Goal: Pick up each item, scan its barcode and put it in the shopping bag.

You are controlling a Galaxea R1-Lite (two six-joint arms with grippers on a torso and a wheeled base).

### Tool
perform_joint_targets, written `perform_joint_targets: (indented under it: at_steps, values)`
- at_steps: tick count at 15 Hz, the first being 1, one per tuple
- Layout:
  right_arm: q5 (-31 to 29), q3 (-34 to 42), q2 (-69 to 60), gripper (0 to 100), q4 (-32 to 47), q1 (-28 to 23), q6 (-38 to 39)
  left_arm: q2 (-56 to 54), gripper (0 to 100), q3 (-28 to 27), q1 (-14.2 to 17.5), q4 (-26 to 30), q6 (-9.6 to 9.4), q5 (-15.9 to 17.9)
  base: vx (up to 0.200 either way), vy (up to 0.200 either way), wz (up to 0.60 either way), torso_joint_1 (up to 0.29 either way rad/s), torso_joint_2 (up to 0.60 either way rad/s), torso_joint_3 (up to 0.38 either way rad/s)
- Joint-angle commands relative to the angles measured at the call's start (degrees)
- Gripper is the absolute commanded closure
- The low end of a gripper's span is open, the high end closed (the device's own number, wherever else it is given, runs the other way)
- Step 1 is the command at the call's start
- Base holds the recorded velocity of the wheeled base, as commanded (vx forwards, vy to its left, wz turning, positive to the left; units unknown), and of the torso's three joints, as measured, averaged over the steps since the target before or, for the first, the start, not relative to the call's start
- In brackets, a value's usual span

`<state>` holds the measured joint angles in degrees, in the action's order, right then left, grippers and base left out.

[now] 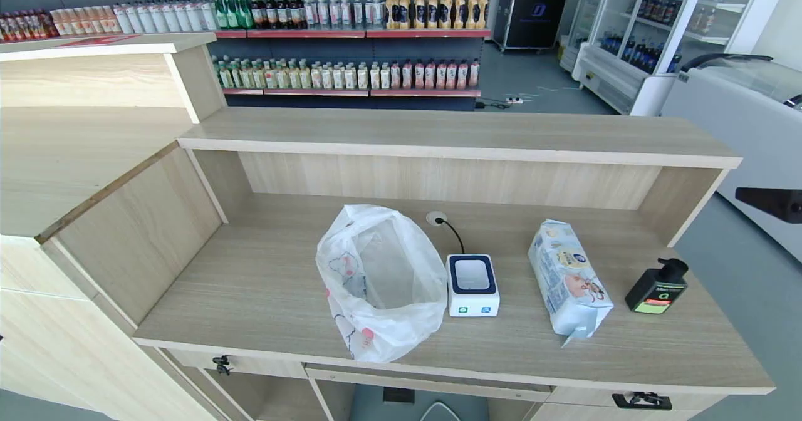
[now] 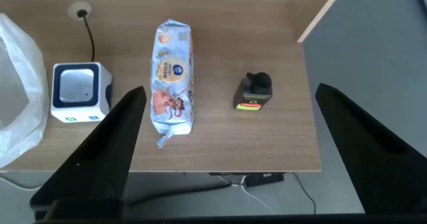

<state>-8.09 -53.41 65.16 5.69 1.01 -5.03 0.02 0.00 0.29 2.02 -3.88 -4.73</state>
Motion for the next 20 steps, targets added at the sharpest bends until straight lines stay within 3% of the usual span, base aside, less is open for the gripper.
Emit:
perform_joint_targets:
  at_steps: [1, 3, 6, 12, 20]
  values:
    - [0.36, -2.14, 8.23, 0, 6.70, -1.10, 0.11, -0.02, 0, 0.00, -0.03, 0.00, 0.01, -0.02, 0.000, 0.000, 0.00, 0.000, 0.00, 0.000]
    - [2.38, -2.32, 9.20, 0, 14.52, -1.19, 0.46, -0.02, 0, 0.00, -0.03, 0.00, 0.01, -0.02, 0.000, 0.000, 0.00, 0.000, 0.00, 0.000]
    - [2.82, -0.47, 13.06, 0, 14.35, -2.51, 2.93, -0.02, 0, 0.00, -0.03, 0.00, 0.01, -0.02, 0.000, 0.000, 0.00, 0.000, 0.00, 0.000]
    - [3.26, -2.84, 28.44, 0, 2.74, -5.32, 1.87, -0.02, 0, 0.00, 0.06, 0.00, 0.01, -0.02, 0.000, 0.000, 0.00, 0.000, 0.00, 0.000]
    - [5.63, -8.56, 41.45, 0, -0.68, -5.32, -0.68, -0.02, 0, 0.00, 0.06, 0.00, 0.01, -0.02, 0.000, 0.000, 0.00, 0.000, 0.00, 0.000]
